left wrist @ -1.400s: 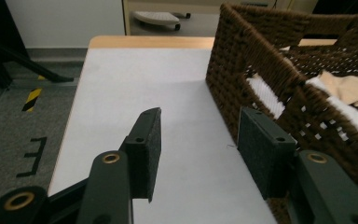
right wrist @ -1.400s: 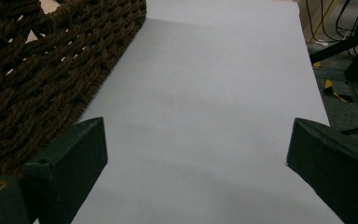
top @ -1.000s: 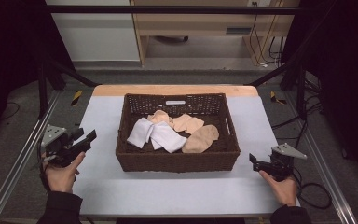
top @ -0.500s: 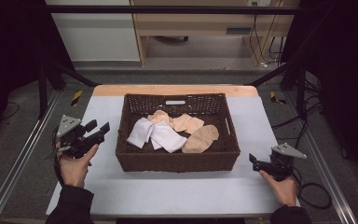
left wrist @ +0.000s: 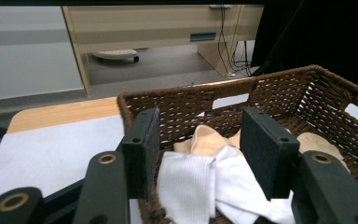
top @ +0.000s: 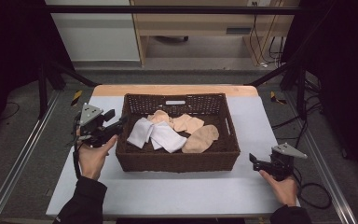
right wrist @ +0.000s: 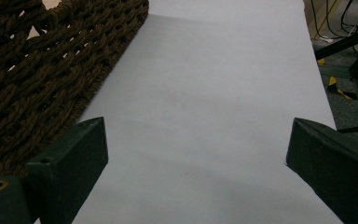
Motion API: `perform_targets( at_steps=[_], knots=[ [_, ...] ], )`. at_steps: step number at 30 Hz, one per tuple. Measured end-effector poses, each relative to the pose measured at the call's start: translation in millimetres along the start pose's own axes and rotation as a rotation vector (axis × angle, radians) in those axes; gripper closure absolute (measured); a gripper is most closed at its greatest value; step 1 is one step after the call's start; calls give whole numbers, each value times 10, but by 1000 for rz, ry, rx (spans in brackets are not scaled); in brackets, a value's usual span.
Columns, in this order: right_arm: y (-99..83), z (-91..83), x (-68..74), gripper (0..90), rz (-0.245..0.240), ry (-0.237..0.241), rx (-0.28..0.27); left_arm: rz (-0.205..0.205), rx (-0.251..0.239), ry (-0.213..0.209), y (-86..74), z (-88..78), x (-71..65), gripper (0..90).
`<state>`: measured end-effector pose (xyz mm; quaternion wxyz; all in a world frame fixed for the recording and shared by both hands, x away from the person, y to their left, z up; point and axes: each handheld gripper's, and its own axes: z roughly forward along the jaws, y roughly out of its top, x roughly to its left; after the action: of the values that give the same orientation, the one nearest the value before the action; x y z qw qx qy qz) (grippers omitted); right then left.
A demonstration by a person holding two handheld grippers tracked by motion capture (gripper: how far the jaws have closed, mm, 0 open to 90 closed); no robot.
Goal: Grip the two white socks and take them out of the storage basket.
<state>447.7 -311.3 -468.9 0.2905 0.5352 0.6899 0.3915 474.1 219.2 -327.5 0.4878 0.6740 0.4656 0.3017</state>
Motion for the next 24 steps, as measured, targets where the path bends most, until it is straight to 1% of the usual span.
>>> perform_targets(
  at_steps=[3,8,9,11,12,14,16,17,18,19,24],
  knots=[
    [0,4,-1,57,-1,1,3,9,9,-3,53,94,-70,471],
    [3,10,-3,57,2,3,4,10,18,-9,111,211,-132,470],
    [4,12,-3,57,4,3,5,16,16,-5,119,242,-142,470],
    [4,14,-1,57,4,4,5,17,21,-11,125,302,-172,469],
    [5,14,1,57,5,6,8,25,18,-8,128,332,-181,467],
    [5,16,3,57,9,5,10,27,15,-14,139,384,-202,466],
    [7,19,-1,58,8,5,8,22,15,-24,153,434,-225,466],
    [7,20,-3,58,10,5,8,29,17,-22,163,461,-230,466],
    [8,21,-3,58,12,6,10,25,22,-26,168,490,-242,466],
    [7,26,-7,58,5,3,10,31,22,-23,174,519,-248,466],
    [10,29,-7,58,8,2,9,38,47,-24,172,705,-301,465]
  ],
)
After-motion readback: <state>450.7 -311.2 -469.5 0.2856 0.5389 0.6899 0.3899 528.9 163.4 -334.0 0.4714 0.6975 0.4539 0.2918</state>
